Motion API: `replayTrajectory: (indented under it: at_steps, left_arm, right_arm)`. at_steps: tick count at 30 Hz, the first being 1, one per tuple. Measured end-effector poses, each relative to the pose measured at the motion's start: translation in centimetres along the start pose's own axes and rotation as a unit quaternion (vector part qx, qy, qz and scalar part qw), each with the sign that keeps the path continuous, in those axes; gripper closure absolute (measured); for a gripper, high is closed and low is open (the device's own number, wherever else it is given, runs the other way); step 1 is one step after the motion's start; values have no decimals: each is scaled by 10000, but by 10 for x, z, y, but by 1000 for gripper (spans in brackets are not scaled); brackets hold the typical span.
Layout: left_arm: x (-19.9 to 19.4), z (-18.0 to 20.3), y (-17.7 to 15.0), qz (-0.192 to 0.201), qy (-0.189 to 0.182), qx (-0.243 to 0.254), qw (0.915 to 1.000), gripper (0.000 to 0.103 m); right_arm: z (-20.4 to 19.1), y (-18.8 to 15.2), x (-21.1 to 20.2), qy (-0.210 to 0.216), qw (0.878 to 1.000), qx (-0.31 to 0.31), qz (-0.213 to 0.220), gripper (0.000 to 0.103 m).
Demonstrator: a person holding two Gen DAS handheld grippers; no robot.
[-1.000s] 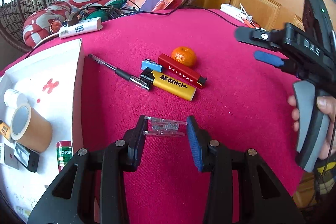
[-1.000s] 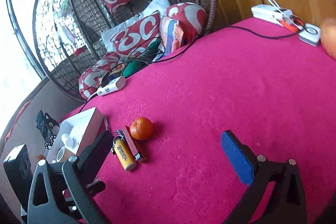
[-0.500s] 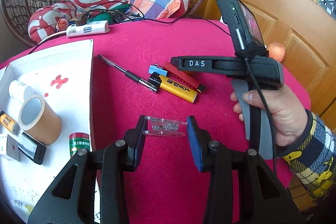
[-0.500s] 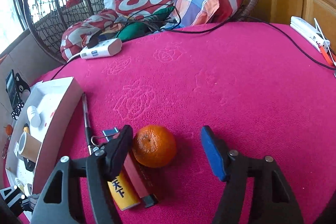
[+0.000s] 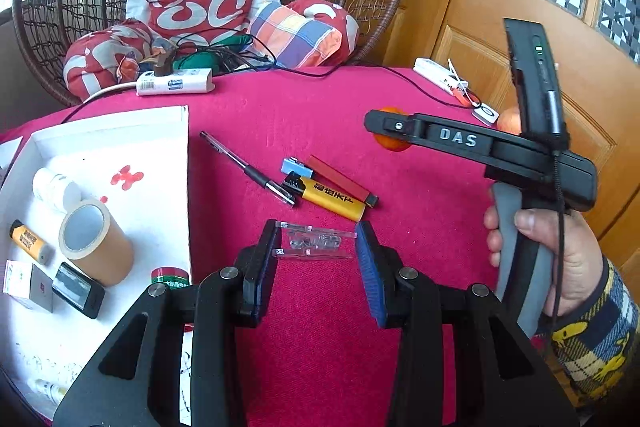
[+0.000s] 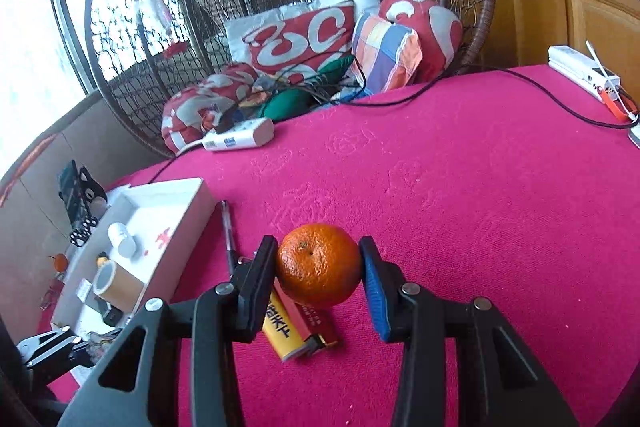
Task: Organize rigid objects
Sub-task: 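Grasp the clear plastic clip with the left tool while the right tool grasps the tangerine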
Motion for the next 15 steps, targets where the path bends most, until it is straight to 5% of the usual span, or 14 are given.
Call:
replayTrajectory:
  at_steps: [7,15]
  left_arm:
    - [-20,-4,10,290,22,-27,9996,65]
    - [-38,-16,13,502,74,-153,9986,65]
  right_arm:
    - [-43,8,-42,482,9974,-214,483,62]
    - [-71,5,-49,674,9953,-471,509,62]
Point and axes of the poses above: each gripper's, at about its wrist camera, not at the fingertips, and x roughly the way its jaws point, z to its right, y to its top, the point moved 6 cm from there along x, roughly the way its jaws point, and after that the axes turned 13 degrees about y, right-handed, at the moved point
